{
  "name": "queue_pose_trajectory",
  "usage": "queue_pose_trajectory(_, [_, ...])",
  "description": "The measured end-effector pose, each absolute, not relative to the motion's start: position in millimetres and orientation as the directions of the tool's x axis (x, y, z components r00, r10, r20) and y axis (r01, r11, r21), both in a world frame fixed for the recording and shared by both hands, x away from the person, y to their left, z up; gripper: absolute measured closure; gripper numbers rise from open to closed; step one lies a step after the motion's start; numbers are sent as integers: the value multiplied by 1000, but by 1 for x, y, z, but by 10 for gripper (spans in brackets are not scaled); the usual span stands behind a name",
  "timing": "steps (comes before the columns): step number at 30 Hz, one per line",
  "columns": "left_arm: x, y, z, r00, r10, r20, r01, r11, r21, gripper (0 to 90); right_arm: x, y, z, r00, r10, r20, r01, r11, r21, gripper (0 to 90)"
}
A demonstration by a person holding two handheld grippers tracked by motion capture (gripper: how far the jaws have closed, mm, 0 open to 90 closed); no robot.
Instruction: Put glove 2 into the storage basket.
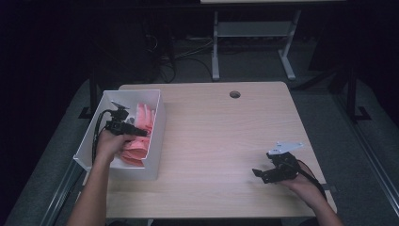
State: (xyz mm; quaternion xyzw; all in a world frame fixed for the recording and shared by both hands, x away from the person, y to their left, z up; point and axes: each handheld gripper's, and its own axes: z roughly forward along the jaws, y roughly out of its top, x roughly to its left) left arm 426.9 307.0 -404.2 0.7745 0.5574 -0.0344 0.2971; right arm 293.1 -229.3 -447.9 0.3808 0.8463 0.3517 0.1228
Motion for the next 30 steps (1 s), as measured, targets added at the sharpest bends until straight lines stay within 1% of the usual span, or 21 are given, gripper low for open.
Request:
queue_pose_trajectory(2, [428,307,-406,386,841,-379,879,-211,427,529,293,-231,-448,-674,736,59,560,457,691,131])
queue_pose_trajectory(3, [428,307,-406,389,839,-380,878,-213,428,491,293,-231,-448,-673,737,59,560,456,691,131])
queue_pose_trajectory(7, [426,307,-405,400,842,-361,868,-223,443,220,293,-231,-447,-676,735,55,558,460,691,131])
queue_pose_trajectory(9, [425,307,-402,410,842,-350,862,-232,451,155,293,-230,-447,-677,734,54,557,463,690,131])
queue_pose_trajectory(10, [425,307,-400,415,842,-344,861,-241,449,139,293,-230,-447,-676,735,53,557,463,690,131])
queue_pose_trajectory(15, [422,308,-388,420,850,-318,849,-244,469,131,292,-229,-447,-673,737,59,564,460,685,131])
queue_pose_trajectory(22, [420,314,-366,427,851,-306,825,-228,518,131,292,-229,-447,-674,737,58,563,461,686,130])
queue_pose_trajectory(30, [413,305,-327,483,834,-267,763,-251,596,132,292,-229,-447,-674,736,59,564,461,685,131])
